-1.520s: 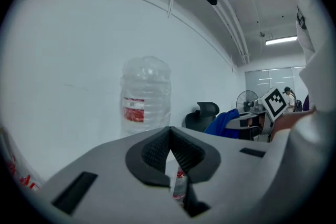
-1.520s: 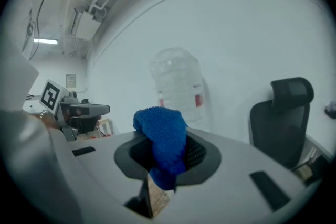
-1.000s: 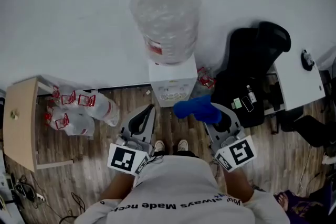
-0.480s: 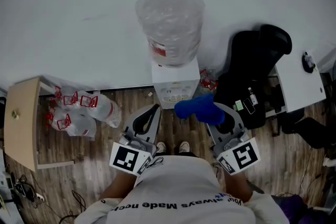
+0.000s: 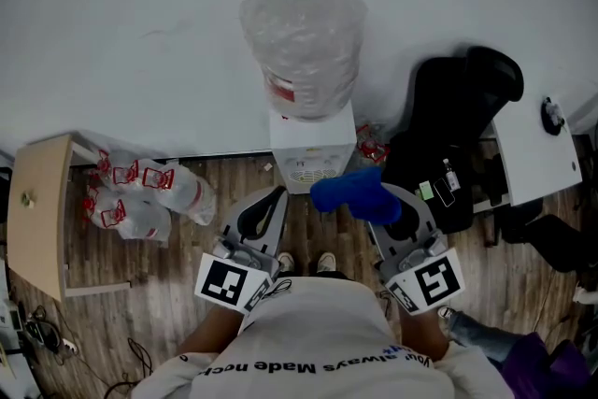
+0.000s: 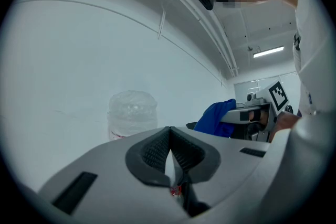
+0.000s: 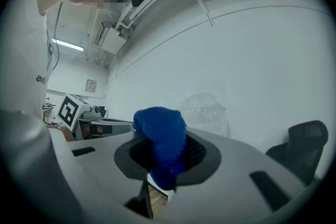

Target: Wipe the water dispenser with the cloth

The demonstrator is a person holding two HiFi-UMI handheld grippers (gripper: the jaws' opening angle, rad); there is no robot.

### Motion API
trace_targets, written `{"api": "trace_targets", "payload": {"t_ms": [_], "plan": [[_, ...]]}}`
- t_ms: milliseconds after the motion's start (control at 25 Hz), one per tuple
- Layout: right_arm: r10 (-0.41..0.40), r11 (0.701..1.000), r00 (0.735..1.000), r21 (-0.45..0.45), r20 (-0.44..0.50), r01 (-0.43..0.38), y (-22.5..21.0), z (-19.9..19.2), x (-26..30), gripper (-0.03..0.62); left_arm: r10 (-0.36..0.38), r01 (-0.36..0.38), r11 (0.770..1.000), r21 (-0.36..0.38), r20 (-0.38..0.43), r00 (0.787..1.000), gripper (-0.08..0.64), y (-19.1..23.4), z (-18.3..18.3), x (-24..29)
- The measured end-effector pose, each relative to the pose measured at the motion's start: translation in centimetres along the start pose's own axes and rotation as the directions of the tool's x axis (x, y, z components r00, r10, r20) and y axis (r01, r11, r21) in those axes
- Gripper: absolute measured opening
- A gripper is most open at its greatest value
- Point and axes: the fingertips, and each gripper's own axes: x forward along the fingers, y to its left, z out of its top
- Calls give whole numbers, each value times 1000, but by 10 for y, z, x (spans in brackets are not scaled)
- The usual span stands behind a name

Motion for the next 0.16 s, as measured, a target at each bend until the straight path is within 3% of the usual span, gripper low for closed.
{"api": "trace_targets", "payload": {"t_ms": [160], "plan": [[5,1000,1000,-7,7,-5,-6,3,-2,80,5,-5,1000,2,6,1000,18,-3,2,6]]}}
